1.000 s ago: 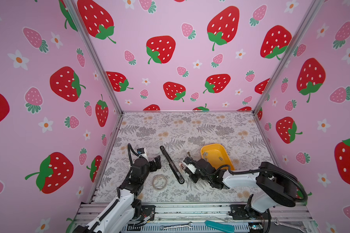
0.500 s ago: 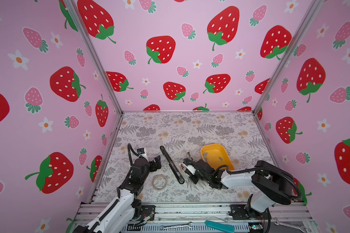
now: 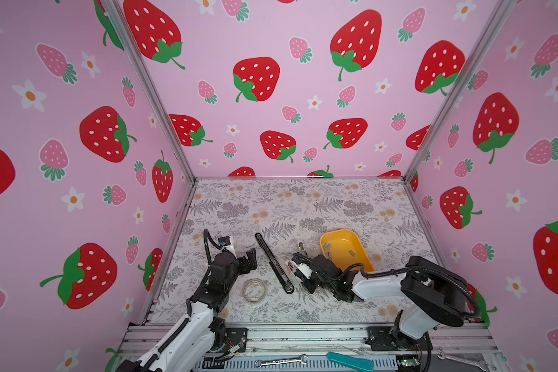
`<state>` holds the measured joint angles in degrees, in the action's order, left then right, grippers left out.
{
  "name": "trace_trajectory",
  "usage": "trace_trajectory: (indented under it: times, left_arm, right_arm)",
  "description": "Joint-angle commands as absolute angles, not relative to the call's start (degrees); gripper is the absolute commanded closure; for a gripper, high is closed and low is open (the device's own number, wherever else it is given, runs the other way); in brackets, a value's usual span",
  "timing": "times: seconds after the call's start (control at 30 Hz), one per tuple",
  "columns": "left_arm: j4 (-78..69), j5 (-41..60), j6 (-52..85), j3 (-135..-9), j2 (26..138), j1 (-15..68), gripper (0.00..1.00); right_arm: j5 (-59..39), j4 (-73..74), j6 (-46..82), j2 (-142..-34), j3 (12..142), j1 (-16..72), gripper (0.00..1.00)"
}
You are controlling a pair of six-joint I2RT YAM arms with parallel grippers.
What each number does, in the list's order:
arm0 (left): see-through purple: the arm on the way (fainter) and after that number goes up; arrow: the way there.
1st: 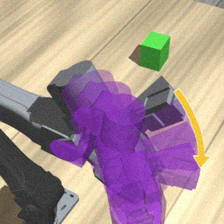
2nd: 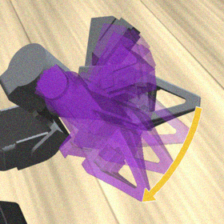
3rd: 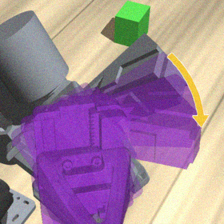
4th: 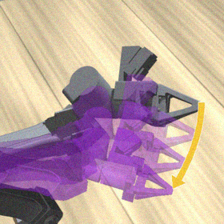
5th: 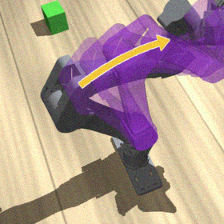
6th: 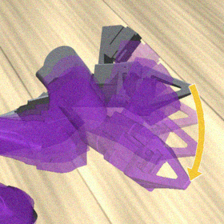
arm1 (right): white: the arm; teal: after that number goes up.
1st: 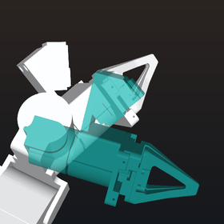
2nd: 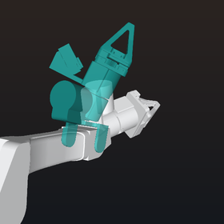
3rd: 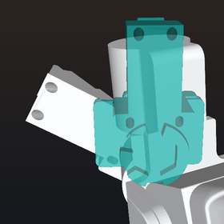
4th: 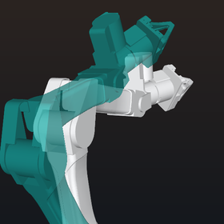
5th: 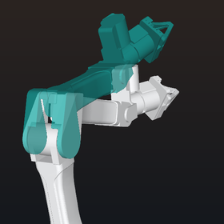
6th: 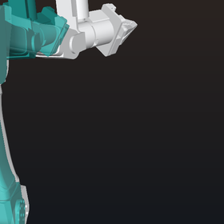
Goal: Load the staples into the stapler
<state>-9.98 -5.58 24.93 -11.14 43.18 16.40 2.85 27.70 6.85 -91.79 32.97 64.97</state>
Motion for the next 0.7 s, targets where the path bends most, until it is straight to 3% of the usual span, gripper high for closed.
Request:
trace_trajectory:
  times: [0.0,0.67]
  left_arm:
    - [-10.1,-6.86,25.22,-12.17,42.98,16.7,0.01]
    - [-10.11,-6.86,25.29,-12.17,42.98,16.7,0.01]
  right_arm:
    - [2.32,28.3,5.41,-88.65,31.92,64.6,0.98]
    - [3.94,27.86,5.34,-92.85,33.49,64.6,0.99]
